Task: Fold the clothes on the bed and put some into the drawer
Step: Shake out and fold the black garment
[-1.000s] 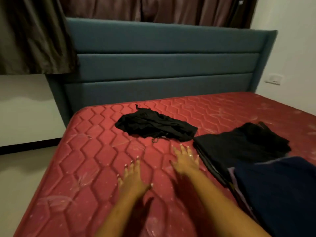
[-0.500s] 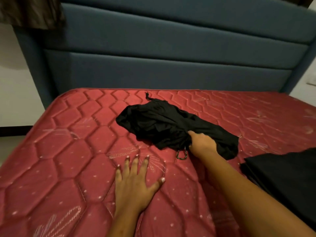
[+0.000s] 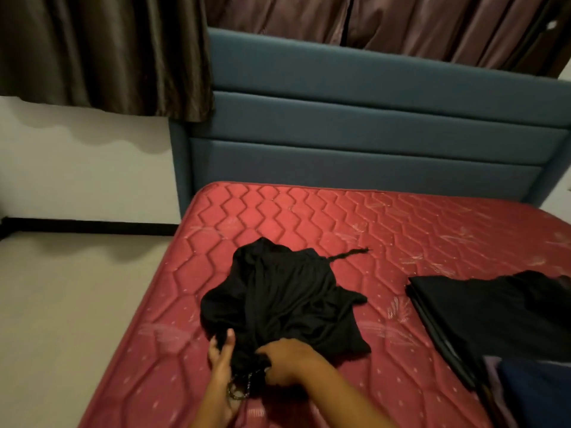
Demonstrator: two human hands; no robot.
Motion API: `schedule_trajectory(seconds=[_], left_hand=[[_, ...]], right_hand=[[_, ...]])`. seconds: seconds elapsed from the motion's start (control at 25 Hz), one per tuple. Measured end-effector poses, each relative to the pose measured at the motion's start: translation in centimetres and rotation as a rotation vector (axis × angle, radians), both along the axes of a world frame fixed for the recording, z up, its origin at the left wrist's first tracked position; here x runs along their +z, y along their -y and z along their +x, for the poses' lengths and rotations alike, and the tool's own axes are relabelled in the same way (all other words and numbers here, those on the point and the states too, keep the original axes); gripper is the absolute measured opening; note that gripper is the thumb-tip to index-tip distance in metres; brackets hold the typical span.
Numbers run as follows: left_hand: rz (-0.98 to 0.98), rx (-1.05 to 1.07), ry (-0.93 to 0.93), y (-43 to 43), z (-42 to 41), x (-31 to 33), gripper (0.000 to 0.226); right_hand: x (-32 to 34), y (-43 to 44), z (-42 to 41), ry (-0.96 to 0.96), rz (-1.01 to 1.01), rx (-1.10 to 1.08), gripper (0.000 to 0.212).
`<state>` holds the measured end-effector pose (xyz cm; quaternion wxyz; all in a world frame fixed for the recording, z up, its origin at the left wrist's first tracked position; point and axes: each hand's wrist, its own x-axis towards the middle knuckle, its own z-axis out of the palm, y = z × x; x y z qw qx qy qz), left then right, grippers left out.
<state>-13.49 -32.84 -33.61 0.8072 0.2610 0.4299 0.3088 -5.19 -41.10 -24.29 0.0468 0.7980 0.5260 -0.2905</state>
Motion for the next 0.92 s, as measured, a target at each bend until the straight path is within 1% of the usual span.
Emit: schedule_trajectory(seconds=[0.08, 0.12, 0.2, 0.24, 0.28, 0.36, 0.4, 0.44, 0.48, 0.52, 0.56, 0.6, 0.64, 0.68, 0.72, 0.8, 0.84, 0.92], left_hand=[[0.041, 0.002, -0.030, 1.7, -6.1, 0.7, 0.060], [0.076, 0.000, -0.066, 2.3, -8.5, 1.3, 0.063], [0.153, -0.027, -0.140, 3.4, -12.4, 2.8, 0.064], [0.168, -0.040, -0.148, 4.1, -13.6, 3.6, 0.063], [0.167, -0.053, -0.177, 4.3, -14.4, 3.8, 0.061], [0.169, -0.051, -0.194, 4.3, -15.5, 4.4, 0.064], [0.144, -0.063, -0.208, 3.9, -15.6, 4.0, 0.072], [0.105, -0.102, -0.224, 3.6, -15.6, 3.1, 0.081], [0.044, -0.161, -0.264, 3.3, -15.6, 2.0, 0.085], [-0.008, -0.234, -0.298, 3.8, -15.6, 2.3, 0.084], [-0.029, -0.284, -0.310, 4.6, -16.0, 4.3, 0.066], [-0.018, -0.328, -0.318, 5.0, -15.9, 6.2, 0.036], [-0.018, -0.337, -0.299, 4.9, -15.3, 8.1, 0.013], [-0.001, -0.315, -0.301, 4.0, -14.0, 9.5, 0.010], [0.018, -0.269, -0.246, 3.1, -12.3, 11.7, 0.014], [0.196, -0.189, -0.124, 1.2, -6.8, 16.5, 0.043], [0.301, -0.160, -0.063, 0.9, -3.7, 20.1, 0.053], [0.478, -0.191, 0.105, 0.4, 2.3, 26.7, 0.061]], right_hand=[[1.0, 2.3, -4.7, -0.116, -0.090, 0.047, 0.040], [1.6, 3.4, -6.5, -0.209, -0.162, 0.037, 0.036], [3.2, 4.9, -9.4, -0.413, -0.307, -0.037, 0.027], [3.4, 5.1, -10.1, -0.452, -0.304, -0.078, 0.029], [3.3, 4.8, -10.1, -0.431, -0.210, -0.125, 0.038], [2.3, 4.3, -9.8, -0.310, 0.131, -0.279, 0.060], [1.1, 4.1, -9.6, -0.298, 0.240, -0.369, 0.073], [0.1, 4.2, -10.0, -0.324, 0.254, -0.433, 0.082], [-1.0, 4.5, -10.4, -0.339, 0.218, -0.471, 0.080], [-2.5, 4.8, -10.5, -0.337, 0.183, -0.511, 0.068], [-3.7, 5.0, -10.2, -0.340, 0.192, -0.556, 0.053], [-4.2, 5.2, -9.5, -0.376, 0.265, -0.615, 0.040], [-3.9, 5.3, -8.2, -0.448, 0.389, -0.704, 0.033], [-2.6, 5.2, -6.4, -0.534, 0.530, -0.814, 0.029], [-0.4, 5.1, -4.5, -0.606, 0.693, -0.914, 0.028], [6.7, 4.9, -0.6, -0.653, 1.007, -1.012, 0.027], [11.0, 4.9, 1.2, -0.646, 1.158, -0.988, 0.027], [18.6, 5.4, 4.4, -0.574, 1.428, -0.905, 0.026]])
